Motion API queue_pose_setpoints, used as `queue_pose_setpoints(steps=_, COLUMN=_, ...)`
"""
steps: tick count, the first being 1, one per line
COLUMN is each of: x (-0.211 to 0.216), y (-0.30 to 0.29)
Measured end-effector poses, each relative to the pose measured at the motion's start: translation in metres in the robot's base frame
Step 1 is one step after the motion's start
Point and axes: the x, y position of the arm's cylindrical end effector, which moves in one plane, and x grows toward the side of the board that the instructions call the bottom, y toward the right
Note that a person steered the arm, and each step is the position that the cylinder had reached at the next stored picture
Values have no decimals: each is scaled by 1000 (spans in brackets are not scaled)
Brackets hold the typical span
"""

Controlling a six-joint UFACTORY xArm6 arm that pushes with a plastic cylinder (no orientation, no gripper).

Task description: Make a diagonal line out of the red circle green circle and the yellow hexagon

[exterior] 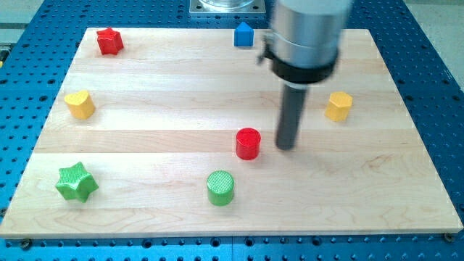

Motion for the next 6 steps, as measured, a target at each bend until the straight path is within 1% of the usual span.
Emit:
queue_pose_setpoints(steps=2, x=-57, y=-114)
queue_pose_setpoints(steps=3, x=-42, y=-156)
queue_pose_setpoints(steps=4, x=4, y=-110)
queue_pose_setpoints(steps=5, x=32, y=-21)
queue_pose_setpoints(steps=6, x=34, y=-25)
